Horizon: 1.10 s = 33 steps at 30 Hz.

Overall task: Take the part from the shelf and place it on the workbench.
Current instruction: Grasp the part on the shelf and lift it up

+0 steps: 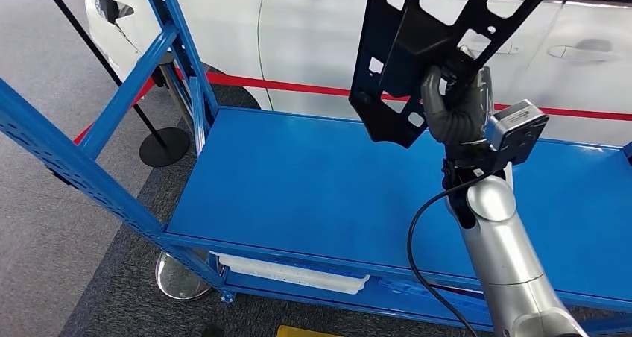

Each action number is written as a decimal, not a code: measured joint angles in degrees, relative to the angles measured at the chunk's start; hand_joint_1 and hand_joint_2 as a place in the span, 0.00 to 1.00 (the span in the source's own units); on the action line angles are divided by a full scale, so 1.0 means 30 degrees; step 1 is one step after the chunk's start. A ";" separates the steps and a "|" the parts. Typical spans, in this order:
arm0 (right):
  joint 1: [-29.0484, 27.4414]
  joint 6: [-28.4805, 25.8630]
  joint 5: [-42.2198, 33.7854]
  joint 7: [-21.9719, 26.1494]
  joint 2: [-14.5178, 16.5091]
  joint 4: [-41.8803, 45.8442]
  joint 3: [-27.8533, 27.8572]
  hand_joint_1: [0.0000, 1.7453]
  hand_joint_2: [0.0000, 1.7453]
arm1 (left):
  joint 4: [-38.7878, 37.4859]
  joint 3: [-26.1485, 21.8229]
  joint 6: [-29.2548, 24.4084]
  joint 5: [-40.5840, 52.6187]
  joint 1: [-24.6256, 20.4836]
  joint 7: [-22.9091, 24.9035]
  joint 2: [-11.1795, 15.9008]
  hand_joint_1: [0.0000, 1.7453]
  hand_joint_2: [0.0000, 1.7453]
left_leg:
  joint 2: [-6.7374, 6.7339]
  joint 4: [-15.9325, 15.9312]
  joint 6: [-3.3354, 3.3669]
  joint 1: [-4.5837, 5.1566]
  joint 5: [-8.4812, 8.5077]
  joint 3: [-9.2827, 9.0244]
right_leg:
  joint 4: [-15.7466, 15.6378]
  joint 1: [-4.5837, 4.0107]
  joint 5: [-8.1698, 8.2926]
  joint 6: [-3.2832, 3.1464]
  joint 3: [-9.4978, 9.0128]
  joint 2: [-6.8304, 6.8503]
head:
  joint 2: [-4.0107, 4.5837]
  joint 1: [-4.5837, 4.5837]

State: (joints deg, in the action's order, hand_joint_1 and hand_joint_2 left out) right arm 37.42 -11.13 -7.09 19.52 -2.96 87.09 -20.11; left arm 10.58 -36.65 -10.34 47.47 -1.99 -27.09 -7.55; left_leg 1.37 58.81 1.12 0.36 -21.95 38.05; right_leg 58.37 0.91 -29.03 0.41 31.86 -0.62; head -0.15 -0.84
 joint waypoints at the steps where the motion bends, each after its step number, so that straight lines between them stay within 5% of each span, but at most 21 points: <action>1: -0.0142 -0.0088 0.0181 0.0084 -0.0042 0.0002 -0.0002 1.00 1.00 | 0.0000 -0.0149 0.0089 -0.0065 -0.0029 0.0042 -0.0027 0.00 1.00 | 0.0000 0.0000 0.0000 0.0000 0.0000 0.0000 | 0.0000 0.0000 0.0000 0.0000 -0.0001 0.0000 | 0.0000 0.0000; 14: -0.1792 -0.1594 0.2807 0.0694 -0.0164 0.0421 -0.0149 1.00 1.00 | 0.0000 -0.1486 0.1028 -0.0698 -0.0164 0.1714 -0.0237 0.00 1.00 | -0.0002 -0.0001 0.0017 -0.0002 -0.0012 0.0000 | 0.0001 -0.0006 -0.0003 0.0001 0.0001 -0.0001 | -0.0004 -0.0002; 27: -0.2334 -0.1674 0.2800 0.0868 -0.0164 0.0765 -0.0197 1.00 1.00 | 0.0000 -0.2011 0.1200 -0.0989 -0.0245 0.1306 -0.0262 0.00 1.00 | 0.0000 0.0001 0.0018 0.0000 -0.0013 0.0000 | 0.0000 -0.0001 -0.0003 0.0002 -0.0002 -0.0001 | 0.0000 0.0000; 33: -0.2888 -0.0827 0.1382 0.1349 -0.0164 0.2051 -0.0082 1.00 1.00 | 0.0000 -0.2188 0.1448 -0.0763 -0.0257 0.1368 -0.0268 0.00 1.00 | 0.0004 0.0175 0.0203 0.0086 -0.0180 0.0020 | -0.0032 0.0096 -0.0061 0.0137 -0.0066 -0.0012 | 0.0000 -0.0015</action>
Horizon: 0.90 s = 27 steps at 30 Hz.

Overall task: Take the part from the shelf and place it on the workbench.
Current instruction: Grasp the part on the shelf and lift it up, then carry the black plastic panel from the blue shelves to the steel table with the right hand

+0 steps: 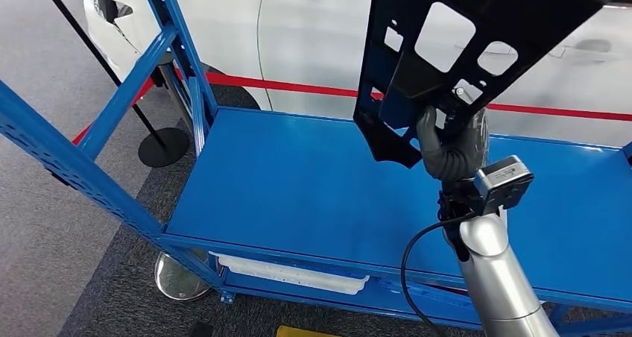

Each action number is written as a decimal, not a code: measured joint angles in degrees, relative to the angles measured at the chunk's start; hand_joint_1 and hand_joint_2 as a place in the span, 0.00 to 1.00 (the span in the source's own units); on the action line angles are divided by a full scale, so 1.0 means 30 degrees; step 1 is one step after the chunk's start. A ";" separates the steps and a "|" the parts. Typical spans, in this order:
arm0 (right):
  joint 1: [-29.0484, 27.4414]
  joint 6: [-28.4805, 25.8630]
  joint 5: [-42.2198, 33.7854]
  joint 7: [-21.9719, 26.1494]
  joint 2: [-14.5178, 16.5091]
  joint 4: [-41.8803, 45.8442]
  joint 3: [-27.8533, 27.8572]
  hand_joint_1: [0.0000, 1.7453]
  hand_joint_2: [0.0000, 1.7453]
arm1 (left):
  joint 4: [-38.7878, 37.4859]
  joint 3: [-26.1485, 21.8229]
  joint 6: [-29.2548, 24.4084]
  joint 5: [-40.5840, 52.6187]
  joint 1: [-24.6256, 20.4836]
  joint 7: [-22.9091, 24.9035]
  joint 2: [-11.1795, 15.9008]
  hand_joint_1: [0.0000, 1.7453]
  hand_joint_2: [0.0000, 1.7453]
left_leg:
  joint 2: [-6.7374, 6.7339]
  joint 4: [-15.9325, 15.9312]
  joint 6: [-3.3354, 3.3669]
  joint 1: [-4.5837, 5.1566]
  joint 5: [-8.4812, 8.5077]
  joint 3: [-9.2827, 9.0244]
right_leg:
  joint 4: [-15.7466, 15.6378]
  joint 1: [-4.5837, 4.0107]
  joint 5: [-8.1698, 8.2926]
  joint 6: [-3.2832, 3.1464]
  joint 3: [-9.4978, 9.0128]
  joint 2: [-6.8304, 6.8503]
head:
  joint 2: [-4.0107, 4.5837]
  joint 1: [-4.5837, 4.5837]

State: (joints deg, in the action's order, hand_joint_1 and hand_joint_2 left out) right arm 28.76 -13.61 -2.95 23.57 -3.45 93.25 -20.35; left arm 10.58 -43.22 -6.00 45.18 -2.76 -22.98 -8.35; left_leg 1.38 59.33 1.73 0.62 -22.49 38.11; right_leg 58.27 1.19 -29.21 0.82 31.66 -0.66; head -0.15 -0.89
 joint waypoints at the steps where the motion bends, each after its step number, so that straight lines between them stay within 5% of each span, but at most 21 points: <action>1: -0.0061 0.0090 -0.0115 -0.0004 0.0000 0.0234 -0.0002 1.00 1.00 | 0.0000 -0.0002 0.0020 0.0051 -0.0005 -0.0004 0.0000 0.00 1.00 | 0.0000 0.0031 0.0044 0.0015 -0.0034 0.0000 | -0.0005 0.0013 -0.0019 0.0032 -0.0018 -0.0001 | -0.0002 -0.0002; 6: -0.0300 0.0348 -0.0563 0.0077 0.0000 0.1366 0.0011 1.00 1.00 | 0.0000 -0.0005 -0.0086 0.0291 -0.0011 0.0004 -0.0071 0.00 1.00 | -0.0085 -0.0448 0.0333 -0.0175 0.0053 -0.0382 | 0.0559 -0.0006 -0.0575 0.0281 0.0036 0.0046 | -0.0002 0.0021; 10: -0.0949 0.0428 -0.0800 0.0492 0.0000 0.2377 0.0018 1.00 1.00 | 0.0000 -0.0005 -0.0322 0.0483 -0.0070 0.0168 -0.0166 0.00 1.00 | -0.0118 -0.0567 0.0407 -0.0254 0.0037 -0.0530 | 0.4711 0.0085 -0.2370 0.0504 0.2289 0.0095 | 0.0000 0.0062; 12: -0.1329 0.0430 -0.0816 0.0576 0.0000 0.2818 0.0006 1.00 1.00 | 0.0000 -0.0005 -0.0417 0.0541 -0.0059 0.0263 -0.0210 0.00 1.00 | -0.0095 -0.0462 0.0312 -0.0307 -0.0040 -0.0527 | 0.4507 0.0186 -0.1657 0.0641 0.2419 0.0119 | 0.0000 0.0062; 14: -0.1570 0.0410 -0.0808 0.0639 -0.0002 0.3223 0.0002 1.00 1.00 | 0.0000 -0.0005 -0.0505 0.0663 -0.0053 0.0366 -0.0253 0.00 1.00 | -0.0051 -0.0224 0.0105 -0.0368 -0.0191 -0.0511 | 0.2207 0.0283 -0.0311 0.0710 0.1398 0.0132 | 0.0000 0.0088; 16: -0.1777 0.0381 -0.0788 0.0677 -0.0007 0.3550 -0.0007 1.00 1.00 | 0.0000 -0.0005 -0.0566 0.0788 -0.0059 0.0426 -0.0271 0.00 1.00 | -0.0006 0.0021 -0.0145 -0.0330 -0.0327 -0.0473 | 0.0590 0.0257 0.0340 0.0538 0.0662 0.0045 | 0.0000 0.0100; 19: -0.2065 0.0315 -0.0840 0.0698 -0.0011 0.3795 -0.0020 1.00 1.00 | 0.0000 -0.0005 -0.0619 0.0830 -0.0028 0.0452 -0.0273 0.00 1.00 | -0.0006 0.0039 -0.0487 -0.0343 -0.0316 -0.0451 | 0.0397 0.0146 0.0477 0.0094 0.0640 -0.0033 | 0.0000 0.0049; 21: -0.2304 0.0311 -0.1000 0.0761 -0.0004 0.3899 -0.0020 1.00 1.00 | 0.0000 -0.0005 -0.0650 0.0787 -0.0005 0.0454 -0.0271 0.00 1.00 | -0.0140 0.0602 -0.0682 -0.0415 -0.0835 -0.0245 | 0.0327 0.0171 0.0606 -0.0190 0.0652 0.0040 | 0.0000 -0.0003; 25: -0.3390 0.0417 -0.1067 0.1405 0.0007 0.4078 -0.0046 1.00 1.00 | 0.0000 -0.0005 -0.0758 0.0878 0.0029 0.0494 -0.0270 0.00 1.00 | -0.0328 0.4861 -0.0884 -0.0442 -0.3262 0.1279 | 0.0308 0.0099 0.0706 -0.0423 0.0753 0.0273 | 0.0000 -0.0158; 27: -0.4049 0.0424 -0.0894 0.1712 0.0007 0.4220 -0.0149 1.00 1.00 | 0.0000 -0.0005 -0.0823 0.0922 0.0083 0.0588 -0.0270 0.00 1.00 | -0.0334 0.5005 -0.0817 -0.0435 -0.3136 0.1038 | 0.0328 0.0030 0.0718 -0.0439 0.0786 0.0322 | 0.0000 -0.0160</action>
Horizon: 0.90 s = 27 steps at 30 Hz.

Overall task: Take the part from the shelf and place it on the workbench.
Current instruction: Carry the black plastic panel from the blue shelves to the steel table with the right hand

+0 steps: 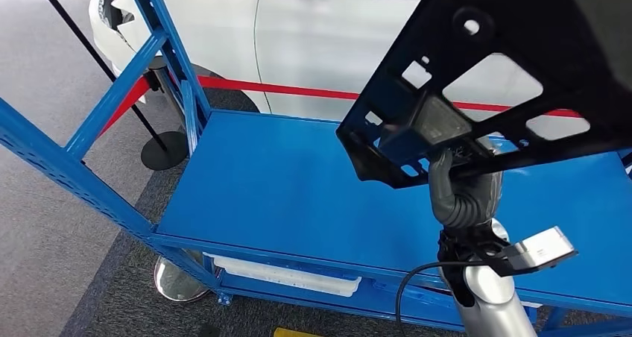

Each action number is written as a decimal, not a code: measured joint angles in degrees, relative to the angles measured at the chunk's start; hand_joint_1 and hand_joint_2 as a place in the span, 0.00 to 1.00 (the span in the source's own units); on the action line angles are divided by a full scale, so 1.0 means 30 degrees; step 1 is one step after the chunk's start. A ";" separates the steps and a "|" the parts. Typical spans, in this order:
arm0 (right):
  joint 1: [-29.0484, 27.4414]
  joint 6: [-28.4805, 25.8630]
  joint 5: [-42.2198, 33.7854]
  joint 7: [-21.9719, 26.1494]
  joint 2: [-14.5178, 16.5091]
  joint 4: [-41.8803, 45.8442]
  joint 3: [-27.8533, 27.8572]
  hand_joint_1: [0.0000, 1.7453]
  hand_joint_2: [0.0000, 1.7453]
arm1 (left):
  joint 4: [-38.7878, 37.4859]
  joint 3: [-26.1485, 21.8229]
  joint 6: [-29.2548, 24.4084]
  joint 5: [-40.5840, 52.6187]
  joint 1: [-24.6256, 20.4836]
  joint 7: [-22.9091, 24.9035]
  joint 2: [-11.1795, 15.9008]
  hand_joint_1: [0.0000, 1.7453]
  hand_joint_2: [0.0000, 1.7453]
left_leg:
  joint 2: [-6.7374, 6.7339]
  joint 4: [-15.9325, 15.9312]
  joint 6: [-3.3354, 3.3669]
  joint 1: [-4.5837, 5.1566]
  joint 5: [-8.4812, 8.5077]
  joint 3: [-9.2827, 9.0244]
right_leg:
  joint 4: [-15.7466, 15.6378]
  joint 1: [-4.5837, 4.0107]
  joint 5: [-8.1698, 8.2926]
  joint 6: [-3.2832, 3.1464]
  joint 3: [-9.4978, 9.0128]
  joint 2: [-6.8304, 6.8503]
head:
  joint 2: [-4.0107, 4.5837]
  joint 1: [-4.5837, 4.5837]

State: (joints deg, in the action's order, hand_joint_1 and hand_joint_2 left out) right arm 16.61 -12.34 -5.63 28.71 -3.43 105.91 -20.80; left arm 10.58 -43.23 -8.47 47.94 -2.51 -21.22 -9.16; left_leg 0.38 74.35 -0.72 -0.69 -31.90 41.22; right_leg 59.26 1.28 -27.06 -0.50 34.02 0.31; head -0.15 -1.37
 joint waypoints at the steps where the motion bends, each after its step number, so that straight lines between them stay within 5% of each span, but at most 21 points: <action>1: -0.0248 -0.0002 0.0097 0.0091 0.0000 0.0102 -0.0076 1.00 1.00 | 0.0000 0.0000 -0.0029 0.0036 0.0019 0.0045 0.0000 0.00 1.00 | -0.0001 -0.1016 0.0095 0.0013 0.0510 -0.0654 | 0.0013 -0.0025 0.0001 0.0000 -0.0005 -0.0001 | 0.0000 0.0000; 4: -0.0641 -0.0031 0.0244 0.0228 -0.0003 0.0426 -0.0260 1.00 1.00 | 0.0000 0.0002 -0.0097 0.0175 0.0005 0.0140 0.0011 0.00 1.00 | 0.0006 -0.4517 0.0441 0.0147 0.1575 -0.2609 | 0.0046 -0.0090 0.0046 0.0097 0.0023 -0.0020 | 0.0000 -0.0004; 8: -0.0969 -0.0104 0.0251 0.0275 -0.0011 0.0714 -0.0335 1.00 1.00 | 0.0000 -0.0002 -0.0084 0.0266 0.0041 0.0177 0.0029 0.00 1.00 | 0.0008 -0.5149 0.0752 0.0182 0.1817 -0.2782 | -0.0007 -0.0084 0.0113 0.0494 0.0096 -0.0031 | 0.0000 0.0023; 10: -0.1057 -0.0168 0.0251 0.0299 -0.0020 0.0823 -0.0348 1.00 1.00 | 0.0000 -0.0007 0.0007 0.0340 0.0053 0.0155 0.0067 0.00 1.00 | -0.0043 -0.5406 0.1010 0.0090 0.2067 -0.2753 | 0.0839 -0.0075 -0.0648 0.0628 0.0462 -0.0062 | 0.0000 0.0067; 12: -0.1177 -0.0220 0.0251 0.0315 -0.0044 0.0856 -0.0363 1.00 1.00 | 0.0000 -0.0004 0.0149 0.0402 0.0044 0.0122 0.0126 0.00 1.00 | -0.0073 -0.5438 0.1149 0.0118 0.2197 -0.2595 | 0.3069 -0.0040 -0.2007 0.0693 0.1396 -0.0089 | 0.0000 0.0109; 14: -0.1336 -0.0253 0.0251 0.0315 -0.0071 0.0856 -0.0383 1.00 1.00 | 0.0000 -0.0004 0.0322 0.0455 0.0069 0.0091 0.0197 0.00 1.00 | -0.0072 -0.5370 0.1170 0.0159 0.2277 -0.2402 | 0.4870 -0.0010 -0.2685 0.0773 0.2084 -0.0092 | -0.0002 0.0116; 16: -0.1407 -0.0262 0.0251 0.0313 -0.0086 0.0856 -0.0406 1.00 1.00 | 0.0000 -0.0007 0.0488 0.0502 0.0091 0.0058 0.0271 0.00 1.00 | -0.0055 -0.5267 0.1129 0.0173 0.2334 -0.2262 | 0.4016 0.0010 -0.2000 0.0777 0.1428 -0.0086 | -0.0002 0.0120; 18: -0.1396 -0.0250 0.0251 0.0313 -0.0097 0.0857 -0.0426 1.00 1.00 | 0.0000 -0.0007 0.0618 0.0530 0.0085 0.0038 0.0335 0.00 1.00 | -0.0028 -0.5128 0.1028 0.0217 0.2358 -0.2175 | 0.1388 -0.0028 -0.0980 0.0676 -0.0107 -0.0087 | 0.0000 0.0120; 20: -0.1380 -0.0231 0.0251 0.0313 -0.0102 0.0872 -0.0452 1.00 1.00 | 0.0000 -0.0007 0.0681 0.0535 0.0074 0.0035 0.0397 0.00 1.00 | -0.0013 -0.5032 0.0847 0.0290 0.2413 -0.2087 | -0.0091 -0.0106 -0.0591 0.0529 -0.0852 -0.0106 | 0.0000 0.0104; 24: -0.1362 -0.0228 0.0251 0.0310 -0.0095 0.0901 -0.0501 1.00 1.00 | 0.0000 -0.0007 0.0623 0.0519 0.0089 0.0078 0.0534 0.00 1.00 | 0.0001 -0.4805 0.0404 0.0287 0.2294 -0.1879 | -0.0310 -0.0060 -0.0255 0.0097 -0.0698 -0.0057 | -0.0002 0.0068; 27: -0.1347 -0.0206 0.0251 0.0306 -0.0077 0.0914 -0.0545 1.00 1.00 | 0.0000 -0.0007 0.0601 0.0515 0.0089 0.0149 0.0612 0.00 1.00 | -0.0017 -0.2011 0.0090 0.0150 0.0334 -0.0849 | -0.0376 -0.0001 -0.0002 -0.0169 -0.0466 0.0058 | -0.0002 -0.0104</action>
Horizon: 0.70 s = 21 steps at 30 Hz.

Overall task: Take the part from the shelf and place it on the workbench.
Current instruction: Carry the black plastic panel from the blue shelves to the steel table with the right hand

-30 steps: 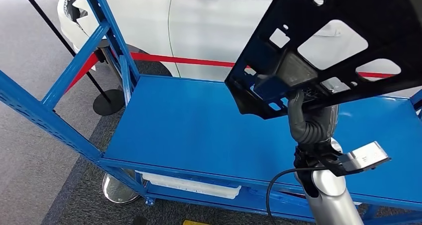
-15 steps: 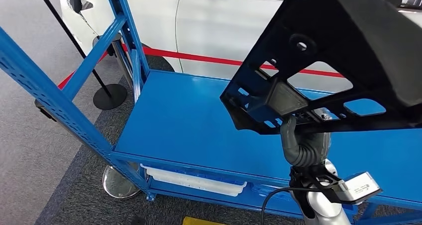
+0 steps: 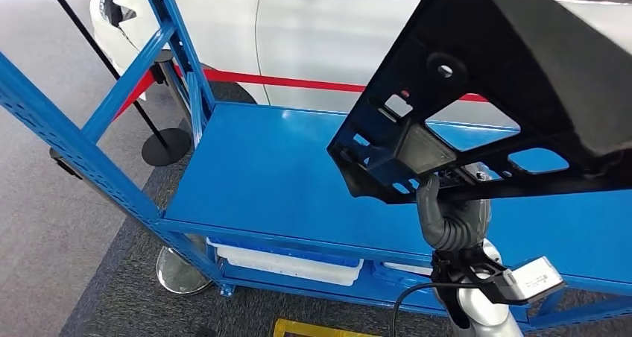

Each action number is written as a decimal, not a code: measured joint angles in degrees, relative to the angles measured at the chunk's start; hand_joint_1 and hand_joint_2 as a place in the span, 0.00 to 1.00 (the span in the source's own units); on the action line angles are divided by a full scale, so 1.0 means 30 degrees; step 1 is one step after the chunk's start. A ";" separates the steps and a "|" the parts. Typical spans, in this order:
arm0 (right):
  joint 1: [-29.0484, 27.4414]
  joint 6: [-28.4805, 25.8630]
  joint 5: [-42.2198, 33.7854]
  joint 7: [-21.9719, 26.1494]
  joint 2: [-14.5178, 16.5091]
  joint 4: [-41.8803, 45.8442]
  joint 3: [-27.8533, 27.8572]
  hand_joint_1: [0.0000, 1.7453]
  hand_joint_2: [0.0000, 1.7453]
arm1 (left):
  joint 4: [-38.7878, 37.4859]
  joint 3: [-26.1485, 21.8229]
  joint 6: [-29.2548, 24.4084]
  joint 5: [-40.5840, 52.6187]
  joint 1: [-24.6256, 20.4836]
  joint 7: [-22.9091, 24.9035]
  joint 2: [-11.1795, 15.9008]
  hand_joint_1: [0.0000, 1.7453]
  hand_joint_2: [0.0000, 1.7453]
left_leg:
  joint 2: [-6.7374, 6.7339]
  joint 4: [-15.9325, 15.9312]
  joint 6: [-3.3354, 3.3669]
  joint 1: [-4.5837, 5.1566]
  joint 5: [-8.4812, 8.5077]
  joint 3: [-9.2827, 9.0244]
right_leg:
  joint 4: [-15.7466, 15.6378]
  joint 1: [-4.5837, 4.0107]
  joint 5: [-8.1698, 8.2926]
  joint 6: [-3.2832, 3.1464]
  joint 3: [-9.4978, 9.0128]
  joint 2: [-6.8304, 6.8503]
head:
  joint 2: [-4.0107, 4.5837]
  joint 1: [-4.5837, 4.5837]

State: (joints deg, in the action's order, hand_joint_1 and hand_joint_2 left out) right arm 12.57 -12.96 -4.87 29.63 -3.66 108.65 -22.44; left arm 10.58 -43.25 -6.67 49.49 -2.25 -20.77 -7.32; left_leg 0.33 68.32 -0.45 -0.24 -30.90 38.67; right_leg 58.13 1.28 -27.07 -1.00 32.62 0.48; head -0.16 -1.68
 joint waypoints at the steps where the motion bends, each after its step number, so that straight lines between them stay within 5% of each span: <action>1: -0.0002 0.0013 -0.0002 -0.0002 0.0007 0.0000 -0.0011 1.00 1.00 | 0.0000 0.0000 0.0000 0.0004 0.0001 0.0031 0.0016 0.00 1.00 | -0.0001 0.1235 -0.0085 -0.0049 -0.0627 0.0421 | 0.0033 -0.0008 0.0052 -0.0011 0.0109 0.0026 | 0.0000 -0.0022; 3: 0.0000 0.0031 -0.0011 -0.0013 0.0037 -0.0004 -0.0031 1.00 1.00 | 0.0000 0.0000 0.0000 0.0013 0.0005 0.0086 0.0046 0.00 1.00 | -0.0003 0.2208 -0.0184 -0.0116 -0.0927 0.0558 | 0.0141 -0.0003 0.0130 0.0032 0.0325 0.0055 | 0.0000 -0.0024; 8: 0.0172 0.0042 -0.0022 -0.0049 0.0183 -0.0009 -0.0178 1.00 1.00 | 0.0000 0.0000 0.0000 0.0036 -0.0037 0.0108 0.0118 0.00 1.00 | 0.0016 -0.2816 0.0030 -0.0109 0.0847 -0.2463 | 0.0386 -0.0035 0.0292 0.0348 0.0602 0.0052 | 0.0002 -0.0011; 12: 0.0280 0.0053 -0.0022 -0.0088 0.0244 -0.0042 -0.0233 1.00 1.00 | 0.0000 -0.0004 0.0000 0.0062 -0.0008 0.0102 0.0131 0.00 1.00 | 0.0009 -0.3230 0.0570 -0.0058 0.1199 -0.2357 | 0.0451 0.0008 0.0335 0.0844 0.0798 0.0027 | 0.0002 0.0010; 14: 0.0339 0.0051 -0.0029 -0.0106 0.0244 -0.0057 -0.0255 1.00 1.00 | 0.0000 -0.0011 -0.0007 0.0089 -0.0029 0.0099 0.0133 0.00 1.00 | -0.0033 -0.3407 0.0892 -0.0104 0.1486 -0.2210 | 0.1660 0.0028 -0.0673 0.0951 0.1333 -0.0033 | 0.0000 0.0058; 17: 0.0377 0.0040 -0.0044 -0.0146 0.0244 -0.0107 -0.0275 1.00 1.00 | 0.0000 -0.0015 -0.0038 0.0149 -0.0041 0.0098 0.0138 0.00 1.00 | -0.0052 -0.3363 0.1038 0.0003 0.1738 -0.1795 | 0.5063 0.0008 -0.2499 0.1006 0.2631 -0.0087 | 0.0000 0.0107; 19: 0.0376 0.0036 -0.0044 -0.0173 0.0244 -0.0149 -0.0282 1.00 1.00 | 0.0000 -0.0015 -0.0056 0.0195 -0.0023 0.0102 0.0138 0.00 1.00 | -0.0041 -0.3295 0.1023 0.0059 0.1860 -0.1574 | 0.5061 0.0003 -0.2242 0.0956 0.2323 -0.0088 | 0.0000 0.0111; 21: 0.0426 0.0038 -0.0044 -0.0182 0.0244 -0.0160 -0.0295 1.00 1.00 | 0.0000 -0.0015 -0.0073 0.0262 -0.0022 0.0104 0.0133 0.00 1.00 | -0.0013 -0.3222 0.0956 0.0082 0.1939 -0.1463 | 0.2623 -0.0037 -0.1212 0.0782 0.0773 -0.0087 | 0.0002 0.0111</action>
State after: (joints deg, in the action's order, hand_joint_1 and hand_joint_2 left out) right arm 13.85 -12.84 -5.01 29.08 -2.93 108.17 -23.32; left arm 10.58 -43.30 -6.89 50.28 -2.31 -20.46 -6.92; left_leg 0.29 58.65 2.42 0.01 -25.08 34.28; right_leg 66.00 1.17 -30.70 1.34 34.94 0.22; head -0.15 -1.34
